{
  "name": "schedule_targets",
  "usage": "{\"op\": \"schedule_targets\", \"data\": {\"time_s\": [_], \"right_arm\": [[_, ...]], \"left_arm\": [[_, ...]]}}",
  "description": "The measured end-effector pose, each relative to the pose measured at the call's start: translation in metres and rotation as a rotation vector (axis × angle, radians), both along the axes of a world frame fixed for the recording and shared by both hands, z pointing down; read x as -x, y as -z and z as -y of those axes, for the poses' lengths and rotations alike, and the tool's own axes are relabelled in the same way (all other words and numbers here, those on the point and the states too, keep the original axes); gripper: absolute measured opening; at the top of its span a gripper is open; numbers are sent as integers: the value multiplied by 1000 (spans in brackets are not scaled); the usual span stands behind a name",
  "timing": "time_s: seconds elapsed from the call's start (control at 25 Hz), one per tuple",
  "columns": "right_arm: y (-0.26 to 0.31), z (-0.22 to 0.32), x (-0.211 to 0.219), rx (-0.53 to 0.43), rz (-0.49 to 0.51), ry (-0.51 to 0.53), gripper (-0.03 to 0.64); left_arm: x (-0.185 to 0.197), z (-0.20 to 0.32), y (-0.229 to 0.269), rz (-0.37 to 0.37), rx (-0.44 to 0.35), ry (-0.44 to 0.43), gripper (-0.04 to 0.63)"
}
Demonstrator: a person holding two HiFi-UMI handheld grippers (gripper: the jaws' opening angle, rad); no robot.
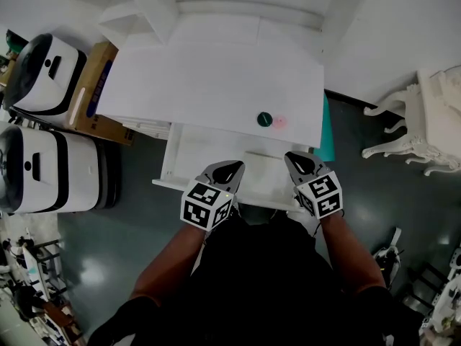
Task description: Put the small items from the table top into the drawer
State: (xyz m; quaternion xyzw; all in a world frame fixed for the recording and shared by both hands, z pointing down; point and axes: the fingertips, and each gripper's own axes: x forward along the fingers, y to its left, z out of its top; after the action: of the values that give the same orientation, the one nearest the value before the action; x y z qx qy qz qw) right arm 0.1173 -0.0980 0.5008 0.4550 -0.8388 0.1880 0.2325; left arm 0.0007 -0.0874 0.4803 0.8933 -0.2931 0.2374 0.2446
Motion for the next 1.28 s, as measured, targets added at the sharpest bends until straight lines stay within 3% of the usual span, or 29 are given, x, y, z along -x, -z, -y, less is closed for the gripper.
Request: {"op": "schedule_targets", "data": {"time_s": [0.48,1.04,1.28], "right_arm": [[-44,62,-23,-30,-164,-29,29],[-114,114,-28,80,-276,1,33],[-130,131,-26,113,-304,21,78]], "left_arm": [[9,3,-19,69,57,0,3],[25,6,-24,80,75,65,3],[32,8,-24,74,84,94,3]]}}
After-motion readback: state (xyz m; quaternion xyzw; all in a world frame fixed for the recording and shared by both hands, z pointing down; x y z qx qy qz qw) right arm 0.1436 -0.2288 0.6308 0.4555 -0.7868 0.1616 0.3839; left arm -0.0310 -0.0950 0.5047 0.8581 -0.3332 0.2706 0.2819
